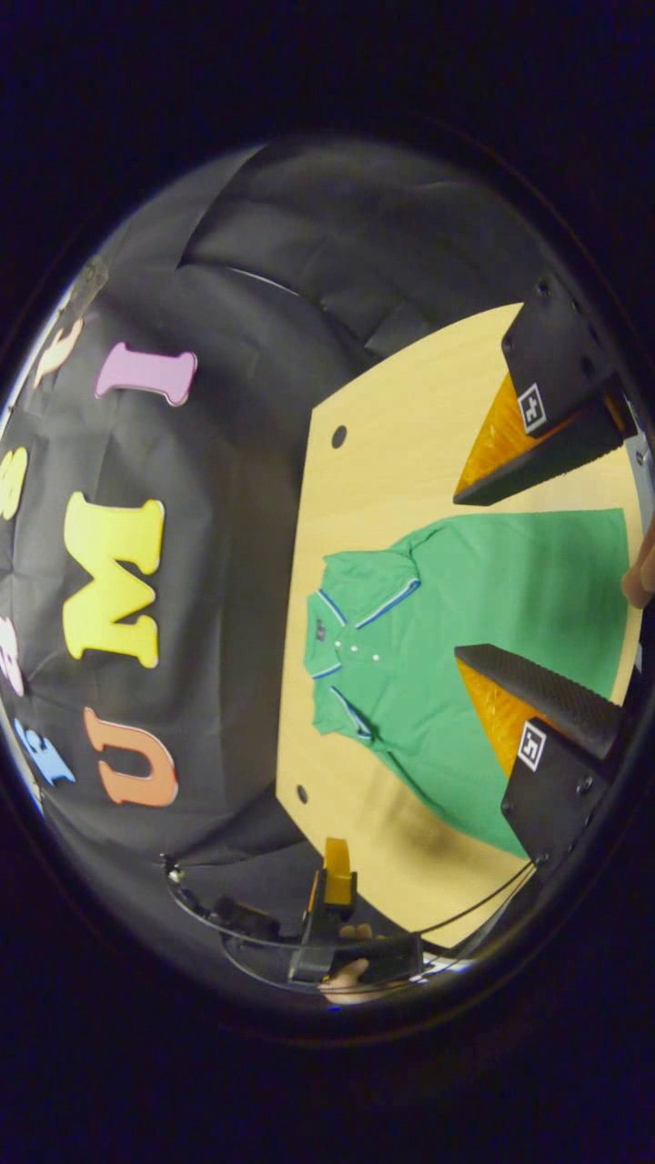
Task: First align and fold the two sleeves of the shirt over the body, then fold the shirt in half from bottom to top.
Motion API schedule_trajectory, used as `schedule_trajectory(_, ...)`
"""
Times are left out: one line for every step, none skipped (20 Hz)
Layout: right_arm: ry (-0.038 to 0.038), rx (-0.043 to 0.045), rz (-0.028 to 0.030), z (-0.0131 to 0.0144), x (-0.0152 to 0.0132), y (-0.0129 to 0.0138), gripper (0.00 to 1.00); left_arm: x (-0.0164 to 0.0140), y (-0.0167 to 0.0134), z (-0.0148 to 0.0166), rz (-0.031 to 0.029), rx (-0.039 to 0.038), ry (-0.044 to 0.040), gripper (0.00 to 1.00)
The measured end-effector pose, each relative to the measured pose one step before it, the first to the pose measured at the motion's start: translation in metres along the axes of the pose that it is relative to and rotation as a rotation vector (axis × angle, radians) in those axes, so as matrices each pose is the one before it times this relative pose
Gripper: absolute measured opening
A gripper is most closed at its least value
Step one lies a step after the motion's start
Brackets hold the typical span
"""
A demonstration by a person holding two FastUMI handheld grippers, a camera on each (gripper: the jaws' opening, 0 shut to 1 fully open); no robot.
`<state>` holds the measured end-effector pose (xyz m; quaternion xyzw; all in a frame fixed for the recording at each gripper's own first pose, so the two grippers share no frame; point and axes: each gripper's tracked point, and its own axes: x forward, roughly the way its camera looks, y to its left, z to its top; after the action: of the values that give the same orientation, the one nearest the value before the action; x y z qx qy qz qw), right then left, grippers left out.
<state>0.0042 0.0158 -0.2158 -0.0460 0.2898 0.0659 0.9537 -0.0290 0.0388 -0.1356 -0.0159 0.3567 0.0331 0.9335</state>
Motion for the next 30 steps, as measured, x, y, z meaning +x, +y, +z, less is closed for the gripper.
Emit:
schedule_trajectory(0.0295,-0.01255,0.00579,-0.01126,0.00468,0.001,0.95,-0.0036,-0.00794,-0.01808,-0.01405,-0.00543,0.03189,0.98)
schedule_trajectory(0.03324,-0.00413,0.00866,-0.0115,0.00367,0.00047,0.95,-0.0024,-0.00335,-0.01926,0.00261,-0.00547,0.03381,0.98)
schedule_trajectory(0.0368,0.00741,0.00283,-0.01217,0.00407,-0.00075,0.95,-0.00179,-0.00288,-0.01669,0.00833,-0.00318,0.02531,0.99)
schedule_trajectory(0.03895,0.01527,0.00098,-0.01108,0.00427,-0.00264,0.98,0.00089,-0.00655,-0.01809,-0.00349,-0.00721,0.02886,0.99)
schedule_trajectory(0.03344,0.01673,-0.00116,-0.01038,0.00405,-0.00382,0.98,0.00069,-0.00723,-0.01661,-0.00837,-0.00711,0.0266,0.98)
schedule_trajectory(0.03268,0.01739,-0.01057,-0.00843,0.00436,-0.00565,0.98,0.0008,-0.00616,-0.01571,-0.01078,-0.00544,0.02639,0.99)
schedule_trajectory(0.0305,0.01223,-0.01879,-0.00979,0.00499,-0.00786,0.95,0.00142,-0.00435,-0.01399,-0.00791,-0.00126,0.02561,0.99)
schedule_trajectory(0.0304,0.0089,-0.0152,-0.00978,0.00516,-0.00705,0.95,0.00139,-0.00204,-0.01397,-0.00317,-0.00159,0.02932,0.98)
schedule_trajectory(0.0306,0.00436,-0.00154,-0.01094,0.00497,-0.00411,0.98,0.00196,-0.00154,-0.01223,-0.00252,-0.00262,0.03611,0.98)
schedule_trajectory(0.03202,0.00022,-0.00533,-0.01134,0.00581,-0.00357,0.98,0.00146,-0.00012,-0.01474,-0.00145,-0.00385,0.03832,0.98)
schedule_trajectory(0.03738,-0.00305,-0.00941,-0.01364,0.0066,-0.00621,0.95,0.00199,0.00017,-0.01281,-0.00083,0.00072,0.03866,0.99)
schedule_trajectory(0.0424,0.00305,-0.01468,-0.0138,0.00451,-0.00692,0.95,0.00053,0.00166,-0.01264,0.00102,-0.00215,0.04296,0.99)
schedule_trajectory(0.04102,0.01142,-0.00594,-0.01187,0.00367,-0.00556,0.95,0.00041,0.00054,-0.01151,-0.00112,-0.00569,0.04196,0.99)
schedule_trajectory(0.0358,0.01459,-0.00702,-0.0095,0.00299,-0.00509,0.98,0.00227,0.00073,-0.01226,0.00203,-0.00609,0.03766,0.99)
schedule_trajectory(0.03184,0.00967,-0.01324,-0.00879,0.00412,-0.00707,0.95,0.00091,0.00186,-0.00916,0.0067,0.00134,0.0339,1.0)
schedule_trajectory(0.03303,0.00383,-0.0199,-0.00915,0.00318,-0.00685,0.98,0.00051,0.00401,-0.00988,0.01825,0.00121,0.03572,0.99)
schedule_trajectory(0.03156,-0.00326,-0.00777,-0.00878,0.00287,-0.00426,0.94,0.00059,0.00155,-0.00864,0.01089,0.00191,0.03294,0.99)
schedule_trajectory(0.02999,-0.00386,0.00533,-0.00591,0.00173,0.00022,0.94,0.00097,-0.00225,-0.00907,-0.00607,-0.00595,0.03532,0.99)
schedule_trajectory(0.01771,-0.00342,0.01644,-0.00428,0.00023,0.00264,0.95,0.0001,-0.00395,-0.00544,-0.0165,-0.00455,0.0233,0.99)
schedule_trajectory(0.00628,-0.0071,0.00598,-0.00156,-0.00048,0.00087,0.98,0.00039,-0.00312,-0.00381,-0.01058,-0.00126,0.0179,0.98)
schedule_trajectory(0.003,-0.00999,-0.00425,-0.00059,-0.00064,-0.00054,0.95,0.00006,-0.00003,0.0028,-0.00139,0.00098,-0.00597,0.99)
schedule_trajectory(0.01638,-0.00706,-0.00227,-0.00344,-0.00028,0.0002,0.98,0.00092,0.00038,-0.0018,-0.00144,-0.00036,0.01518,0.99)
schedule_trajectory(0.01431,-0.00103,0.00691,-0.00198,-0.00057,0.00298,0.98,0.00064,-0.00088,0.00073,-0.00676,0.00276,0.01496,0.98)
schedule_trajectory(0.01525,-0.00732,0.01261,0.00056,0.00135,0.00414,0.98,0.00152,-0.00203,0.00032,-0.01767,0.0016,0.02086,0.99)
schedule_trajectory(0.00898,-0.00378,0.00196,0.00139,-0.00066,0.00155,0.95,-0.00001,0.00077,0.00046,-0.00742,-0.00525,0.02261,0.98)
schedule_trajectory(0.01527,0.00498,0.00327,0.00004,0.00128,-0.0011,0.87,0.0,0.00084,-0.00209,-0.00372,-0.00043,0.02652,0.97)
schedule_trajectory(0.01761,0.01002,0.00521,-0.0008,0.00065,-0.00009,0.94,-0.00012,-0.0004,0.00082,0.00014,0.00721,0.02003,0.97)
schedule_trajectory(0.01832,0.01212,0.0068,0.00027,0.00101,0.00085,1.0,0.00003,0.00075,-0.00033,-0.00109,0.00253,0.01284,0.97)
schedule_trajectory(0.02184,0.01154,0.01172,-0.00001,0.00079,0.0001,0.93,-0.00072,0.00045,0.00051,0.00004,-0.00333,0.00953,0.97)
schedule_trajectory(0.01971,0.01184,0.01671,0.00014,0.00085,-0.00006,0.87,-0.00016,-0.00015,-0.00118,0.00033,-0.00357,0.0078,0.97)
